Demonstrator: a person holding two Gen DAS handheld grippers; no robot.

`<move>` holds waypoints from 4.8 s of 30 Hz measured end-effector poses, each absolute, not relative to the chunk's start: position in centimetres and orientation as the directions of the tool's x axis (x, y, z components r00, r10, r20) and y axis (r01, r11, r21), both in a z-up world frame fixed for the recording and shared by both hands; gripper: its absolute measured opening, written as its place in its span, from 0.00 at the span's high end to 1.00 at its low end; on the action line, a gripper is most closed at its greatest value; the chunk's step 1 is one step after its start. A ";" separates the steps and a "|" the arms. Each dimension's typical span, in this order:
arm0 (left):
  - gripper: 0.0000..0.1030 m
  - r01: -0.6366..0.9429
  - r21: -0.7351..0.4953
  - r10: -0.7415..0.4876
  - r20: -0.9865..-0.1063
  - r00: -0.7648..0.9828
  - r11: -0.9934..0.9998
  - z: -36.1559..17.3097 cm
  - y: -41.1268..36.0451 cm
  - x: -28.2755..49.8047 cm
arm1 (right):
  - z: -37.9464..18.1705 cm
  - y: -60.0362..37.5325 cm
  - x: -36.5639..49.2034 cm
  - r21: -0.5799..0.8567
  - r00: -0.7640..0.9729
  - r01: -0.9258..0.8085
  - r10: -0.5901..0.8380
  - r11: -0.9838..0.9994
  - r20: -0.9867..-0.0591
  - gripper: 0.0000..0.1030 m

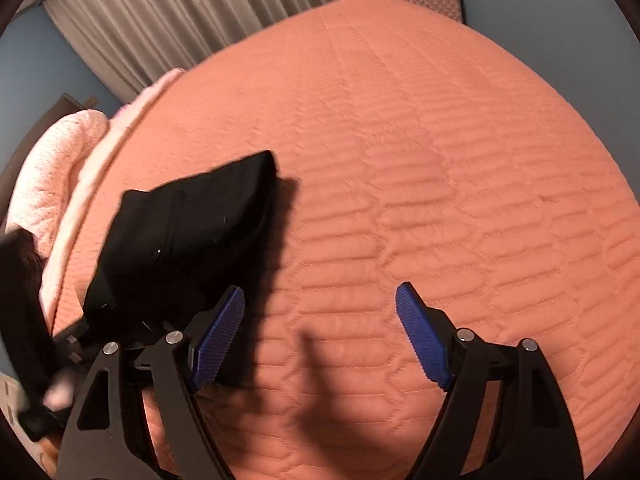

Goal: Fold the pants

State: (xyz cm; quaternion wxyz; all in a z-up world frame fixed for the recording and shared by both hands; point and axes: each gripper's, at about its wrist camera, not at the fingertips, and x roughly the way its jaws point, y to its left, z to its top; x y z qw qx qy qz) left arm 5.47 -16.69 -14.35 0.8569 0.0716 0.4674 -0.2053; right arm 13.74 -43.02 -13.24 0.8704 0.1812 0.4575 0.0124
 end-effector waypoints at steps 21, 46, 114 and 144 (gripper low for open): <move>0.05 0.213 0.043 -0.070 -0.867 0.494 0.976 -13.6 -2.4 25.8 | -15.2 -33.9 20.8 0.287 0.500 -0.223 0.362 0.932 -0.786 0.88; 0.07 0.168 -0.280 -0.325 -0.852 0.410 0.945 -16.3 2.5 13.0 | -17.6 -39.0 15.3 0.624 0.456 0.009 0.552 0.781 -0.698 0.37; 0.54 0.233 -0.067 -0.172 -0.869 0.465 0.970 -13.7 -5.4 9.1 | -10.8 -30.2 12.4 0.253 0.520 -0.204 0.324 0.946 -0.790 0.97; 0.30 0.157 0.012 -0.089 -0.779 0.621 0.988 -11.3 -1.4 17.1 | -7.2 -31.3 16.8 0.297 0.557 -0.233 0.377 0.926 -0.740 0.93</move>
